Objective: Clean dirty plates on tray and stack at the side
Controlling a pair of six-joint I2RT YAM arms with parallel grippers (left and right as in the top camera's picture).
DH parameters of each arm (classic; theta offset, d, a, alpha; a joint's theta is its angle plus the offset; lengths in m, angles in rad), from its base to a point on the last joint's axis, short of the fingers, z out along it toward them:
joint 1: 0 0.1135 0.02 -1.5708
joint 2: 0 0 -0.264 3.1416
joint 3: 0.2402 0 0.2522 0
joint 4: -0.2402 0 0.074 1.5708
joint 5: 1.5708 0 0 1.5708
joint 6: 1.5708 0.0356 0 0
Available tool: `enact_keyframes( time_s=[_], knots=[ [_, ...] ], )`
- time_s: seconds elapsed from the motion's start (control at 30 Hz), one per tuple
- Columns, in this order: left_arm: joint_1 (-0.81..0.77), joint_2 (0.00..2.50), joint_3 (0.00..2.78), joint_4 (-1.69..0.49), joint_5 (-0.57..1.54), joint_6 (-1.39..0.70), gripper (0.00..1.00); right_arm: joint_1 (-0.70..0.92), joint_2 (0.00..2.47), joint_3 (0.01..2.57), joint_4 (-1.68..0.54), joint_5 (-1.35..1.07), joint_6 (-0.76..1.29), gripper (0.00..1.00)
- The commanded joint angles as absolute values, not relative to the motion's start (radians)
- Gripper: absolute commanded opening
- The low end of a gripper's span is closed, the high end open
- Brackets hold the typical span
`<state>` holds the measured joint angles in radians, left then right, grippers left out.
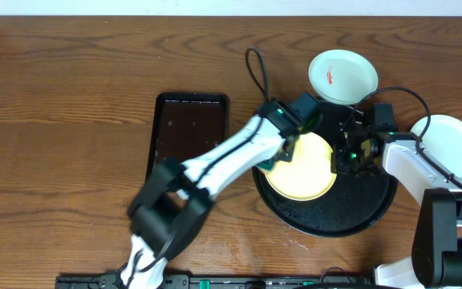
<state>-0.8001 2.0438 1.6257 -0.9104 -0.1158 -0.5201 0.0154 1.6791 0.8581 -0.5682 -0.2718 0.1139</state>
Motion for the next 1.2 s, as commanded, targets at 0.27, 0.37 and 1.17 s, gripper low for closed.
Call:
enact_keyframes(
  time_s=[0.27, 0.37, 1.17],
  knots=[
    [-0.553, 1.769, 1.612, -1.088, -0.187, -0.517, 0.08, 0.021, 1.7, 0.849, -0.547, -0.291, 0.084, 0.27],
    [-0.495, 1.777, 1.527, -1.048, -0.187, -0.517, 0.08, 0.021, 1.7, 0.849, -0.534, -0.293, 0.073, 0.01],
    [-0.313, 1.519, 1.276, -0.848, 0.082, -0.449, 0.58, 0.255, 1.1, 0.852, -0.645, 0.4, 0.238, 0.01]
  ],
)
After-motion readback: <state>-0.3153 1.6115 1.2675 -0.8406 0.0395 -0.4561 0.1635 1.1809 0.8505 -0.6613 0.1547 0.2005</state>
